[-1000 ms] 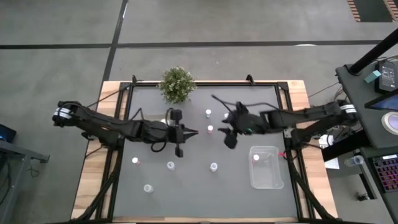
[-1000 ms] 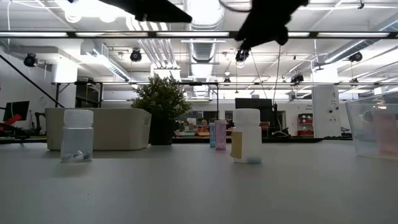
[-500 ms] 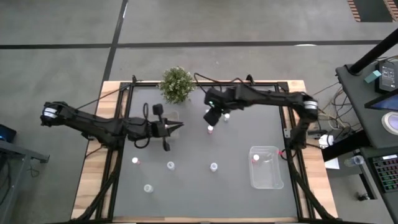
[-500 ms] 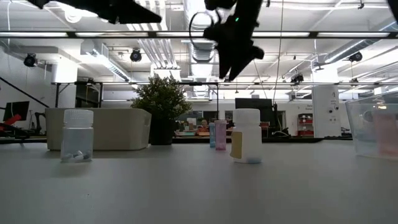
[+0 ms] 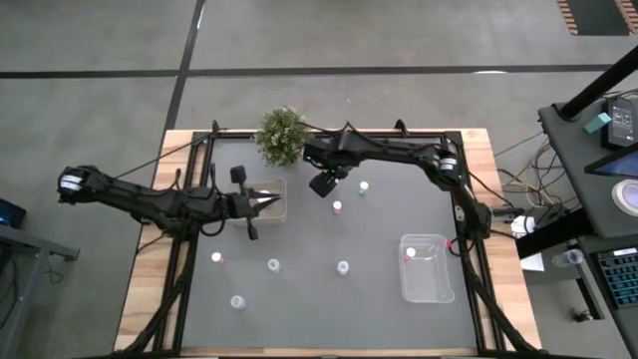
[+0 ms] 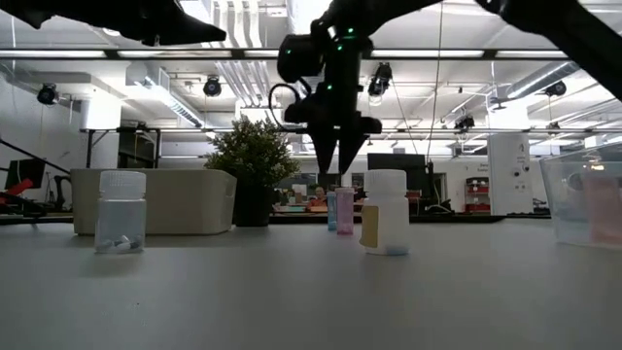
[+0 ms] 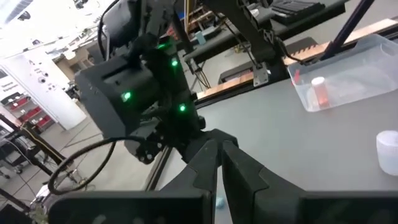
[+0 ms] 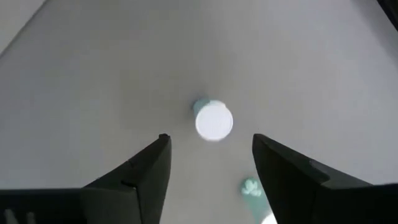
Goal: Pick and place medicine bottles into bin by pill shape (circle, oval)
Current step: Put the left blue pill bottle into the transparent bin
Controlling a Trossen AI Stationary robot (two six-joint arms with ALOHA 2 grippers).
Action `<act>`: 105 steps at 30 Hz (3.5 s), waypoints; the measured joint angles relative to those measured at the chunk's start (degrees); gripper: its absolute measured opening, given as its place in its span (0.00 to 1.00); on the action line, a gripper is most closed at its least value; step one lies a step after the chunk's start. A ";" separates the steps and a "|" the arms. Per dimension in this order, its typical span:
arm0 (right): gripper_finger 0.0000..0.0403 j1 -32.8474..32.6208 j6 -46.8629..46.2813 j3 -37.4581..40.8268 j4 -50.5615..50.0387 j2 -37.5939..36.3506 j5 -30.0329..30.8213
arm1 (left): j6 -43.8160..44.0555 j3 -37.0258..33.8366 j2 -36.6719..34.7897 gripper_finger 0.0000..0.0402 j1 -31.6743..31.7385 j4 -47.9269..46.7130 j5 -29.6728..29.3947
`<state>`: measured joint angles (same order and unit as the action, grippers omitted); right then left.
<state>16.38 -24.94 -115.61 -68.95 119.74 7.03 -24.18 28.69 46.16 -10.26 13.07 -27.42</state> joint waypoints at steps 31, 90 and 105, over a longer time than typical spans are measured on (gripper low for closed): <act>0.45 2.15 5.24 -2.39 -0.95 6.75 -1.51 | -0.17 -0.68 -0.43 0.01 0.00 1.67 0.07; 0.29 -29.15 -10.39 -1.93 -20.78 -16.89 -2.96 | -0.16 -0.72 -0.45 0.01 0.02 2.21 -0.04; 0.28 -47.15 -26.34 3.84 -21.05 -20.95 -7.07 | 1.45 -0.92 -0.45 0.01 0.02 2.87 -0.07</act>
<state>-30.77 -51.28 -111.77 -90.00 98.80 -0.05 -22.73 27.77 45.71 -10.24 15.94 -27.49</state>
